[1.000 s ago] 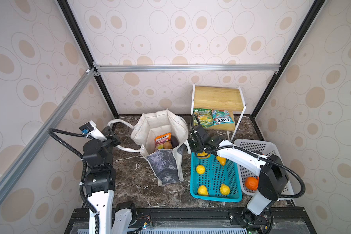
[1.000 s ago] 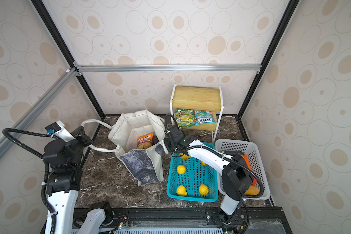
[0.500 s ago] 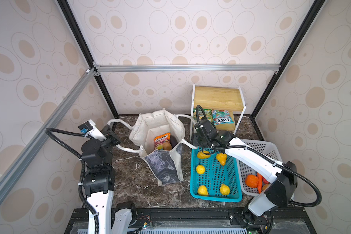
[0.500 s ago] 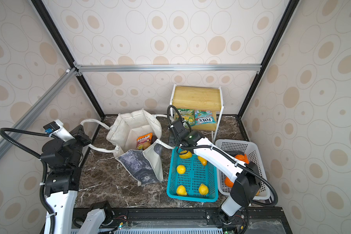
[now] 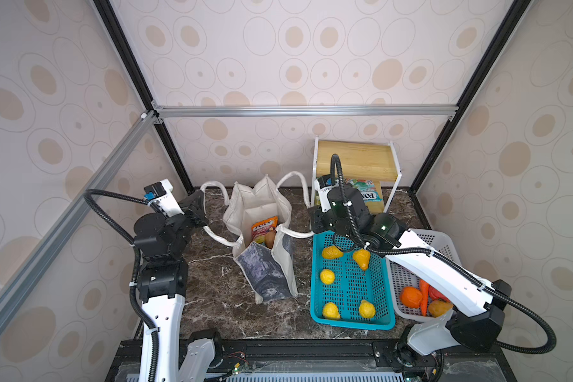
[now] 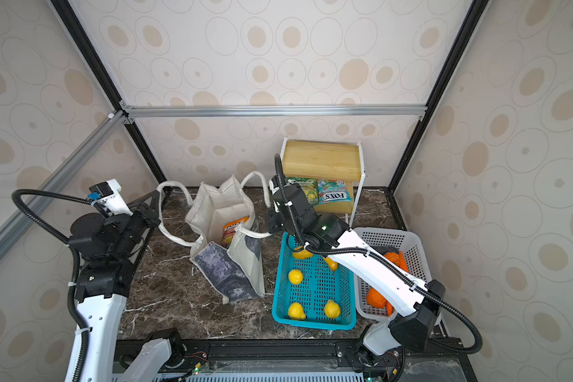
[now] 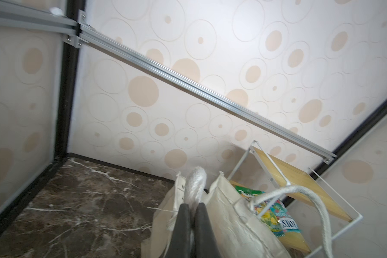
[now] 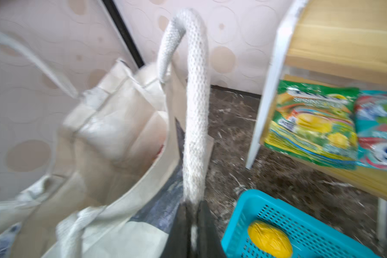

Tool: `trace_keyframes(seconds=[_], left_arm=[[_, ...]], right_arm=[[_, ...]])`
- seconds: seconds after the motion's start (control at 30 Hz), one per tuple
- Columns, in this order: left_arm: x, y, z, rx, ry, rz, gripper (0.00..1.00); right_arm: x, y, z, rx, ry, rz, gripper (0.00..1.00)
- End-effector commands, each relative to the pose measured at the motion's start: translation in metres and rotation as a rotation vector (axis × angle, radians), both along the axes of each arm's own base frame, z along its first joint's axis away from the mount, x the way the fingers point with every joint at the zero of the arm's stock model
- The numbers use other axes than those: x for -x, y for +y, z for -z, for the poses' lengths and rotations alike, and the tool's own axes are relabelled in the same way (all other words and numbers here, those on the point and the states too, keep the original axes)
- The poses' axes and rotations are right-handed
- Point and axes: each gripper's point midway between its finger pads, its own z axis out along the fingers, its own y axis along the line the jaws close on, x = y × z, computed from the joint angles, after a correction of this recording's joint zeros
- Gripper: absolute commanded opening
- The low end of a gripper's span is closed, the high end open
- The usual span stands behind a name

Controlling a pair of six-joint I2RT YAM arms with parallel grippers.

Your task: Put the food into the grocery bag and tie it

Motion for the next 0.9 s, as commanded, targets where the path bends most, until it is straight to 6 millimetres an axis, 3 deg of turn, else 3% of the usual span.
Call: trace_keyframes(seconds=[0.0, 0.17, 0.33, 0.63, 0.7, 0.87], left_arm=[[0.01, -0.028, -0.036, 0.014, -0.091, 0.116, 0.0], [0.001, -0.055, -0.032, 0.001, -0.058, 0.17, 0.0], [-0.015, -0.071, -0.034, -0.02, -0.032, 0.172, 0.0], [-0.041, -0.061, -0.034, -0.084, 0.019, 0.057, 0.0], [-0.039, -0.071, -0.035, -0.09, 0.015, 0.106, 0.0], [-0.027, -0.117, -0.03, -0.184, 0.043, 0.279, 0.0]], right_arm=[[0.01, 0.047, -0.015, -0.1, -0.049, -0.215, 0.1], [0.025, 0.09, -0.011, -0.15, 0.003, -0.43, 0.13], [0.05, 0.117, 0.001, -0.156, 0.035, -0.574, 0.12], [0.074, 0.118, 0.028, -0.102, 0.065, -0.643, 0.12], [0.07, 0.117, 0.027, -0.097, 0.045, -0.623, 0.12], [0.065, 0.134, 0.015, -0.099, 0.047, -0.666, 0.11]])
